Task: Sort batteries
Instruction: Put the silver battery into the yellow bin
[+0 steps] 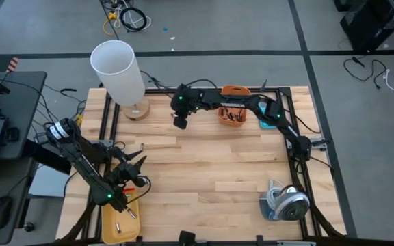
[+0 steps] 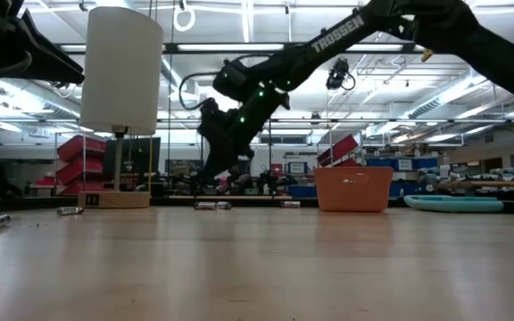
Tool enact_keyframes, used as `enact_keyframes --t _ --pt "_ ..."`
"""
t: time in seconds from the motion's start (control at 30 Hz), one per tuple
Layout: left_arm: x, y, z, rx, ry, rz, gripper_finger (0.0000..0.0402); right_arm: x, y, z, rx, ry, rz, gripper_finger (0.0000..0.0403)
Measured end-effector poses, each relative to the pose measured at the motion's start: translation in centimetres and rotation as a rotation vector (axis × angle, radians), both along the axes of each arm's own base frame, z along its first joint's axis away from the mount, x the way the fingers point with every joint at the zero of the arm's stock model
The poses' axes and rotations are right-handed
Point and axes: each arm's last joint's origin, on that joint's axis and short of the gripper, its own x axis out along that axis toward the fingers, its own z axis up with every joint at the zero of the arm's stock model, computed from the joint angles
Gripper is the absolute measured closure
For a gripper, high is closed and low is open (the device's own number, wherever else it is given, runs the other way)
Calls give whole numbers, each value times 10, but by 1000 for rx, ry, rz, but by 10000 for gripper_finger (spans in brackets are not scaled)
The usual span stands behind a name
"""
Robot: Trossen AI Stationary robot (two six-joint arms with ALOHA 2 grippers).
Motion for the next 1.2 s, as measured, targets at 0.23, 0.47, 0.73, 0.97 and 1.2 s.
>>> enact_keyframes --t 0.23,0.47,0.73,0.97,1.2 --pt "0 0 0 -11 -7 7 271 4 2 -5 50 -14 23 330" --pt "0 0 0 -18 -16 9 271 4 2 -5 127 -39 -84 306" --pt "0 0 0 -18 -17 9 271 6 -1 -11 178 -57 -226 304" --pt "0 0 0 -16 -21 5 271 10 -3 -19 171 -81 -282 304" --pt "0 0 0 -16 -23 4 271 8 -6 -19 240 -95 -333 304"
